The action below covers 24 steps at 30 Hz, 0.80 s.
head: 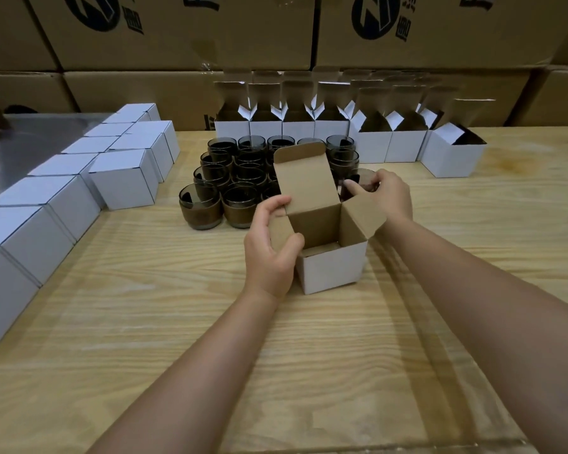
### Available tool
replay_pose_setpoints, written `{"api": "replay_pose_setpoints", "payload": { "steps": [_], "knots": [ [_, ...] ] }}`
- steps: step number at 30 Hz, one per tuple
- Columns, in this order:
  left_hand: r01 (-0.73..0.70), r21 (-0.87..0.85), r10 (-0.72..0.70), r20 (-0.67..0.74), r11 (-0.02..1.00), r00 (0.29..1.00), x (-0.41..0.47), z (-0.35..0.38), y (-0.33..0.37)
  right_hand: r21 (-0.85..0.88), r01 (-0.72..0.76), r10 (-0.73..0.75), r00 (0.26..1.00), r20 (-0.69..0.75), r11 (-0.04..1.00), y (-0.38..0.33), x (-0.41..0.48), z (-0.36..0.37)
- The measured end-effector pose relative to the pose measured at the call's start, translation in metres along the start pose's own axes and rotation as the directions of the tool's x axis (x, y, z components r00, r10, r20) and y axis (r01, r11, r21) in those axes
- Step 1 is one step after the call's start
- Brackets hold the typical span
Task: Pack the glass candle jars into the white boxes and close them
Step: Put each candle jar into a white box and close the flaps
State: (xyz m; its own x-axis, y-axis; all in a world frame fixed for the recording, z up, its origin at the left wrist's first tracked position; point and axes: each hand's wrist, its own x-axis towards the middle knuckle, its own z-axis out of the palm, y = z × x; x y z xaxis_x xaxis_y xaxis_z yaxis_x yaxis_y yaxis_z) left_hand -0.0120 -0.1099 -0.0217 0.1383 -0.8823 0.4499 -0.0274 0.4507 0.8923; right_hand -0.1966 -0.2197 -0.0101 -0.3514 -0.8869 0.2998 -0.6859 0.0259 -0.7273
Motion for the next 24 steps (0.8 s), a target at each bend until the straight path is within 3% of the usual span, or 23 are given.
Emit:
{"api": "replay_pose_setpoints", "payload": {
  "steps": [7,11,17,24],
  "knots": [
    [0.010,0.015,-0.011,0.053,1.000,0.999,0.000,0.001,0.002,0.295,-0.079,0.097,0.994,-0.048,0.952,0.017,-0.020,-0.012],
    [0.024,0.028,-0.027,0.084,0.999,0.996,0.001,0.001,0.001,0.372,-0.042,0.082,0.993,-0.090,0.927,0.025,-0.030,-0.025],
    [0.042,0.016,-0.043,0.116,0.999,0.992,0.002,0.002,-0.001,0.502,-0.113,0.167,0.984,-0.064,0.857,0.022,-0.031,-0.049],
    [0.038,0.014,-0.040,0.115,0.999,0.993,0.003,0.003,-0.002,0.663,0.092,-0.003,0.991,-0.135,0.743,-0.035,-0.036,-0.087]
  ]
}}
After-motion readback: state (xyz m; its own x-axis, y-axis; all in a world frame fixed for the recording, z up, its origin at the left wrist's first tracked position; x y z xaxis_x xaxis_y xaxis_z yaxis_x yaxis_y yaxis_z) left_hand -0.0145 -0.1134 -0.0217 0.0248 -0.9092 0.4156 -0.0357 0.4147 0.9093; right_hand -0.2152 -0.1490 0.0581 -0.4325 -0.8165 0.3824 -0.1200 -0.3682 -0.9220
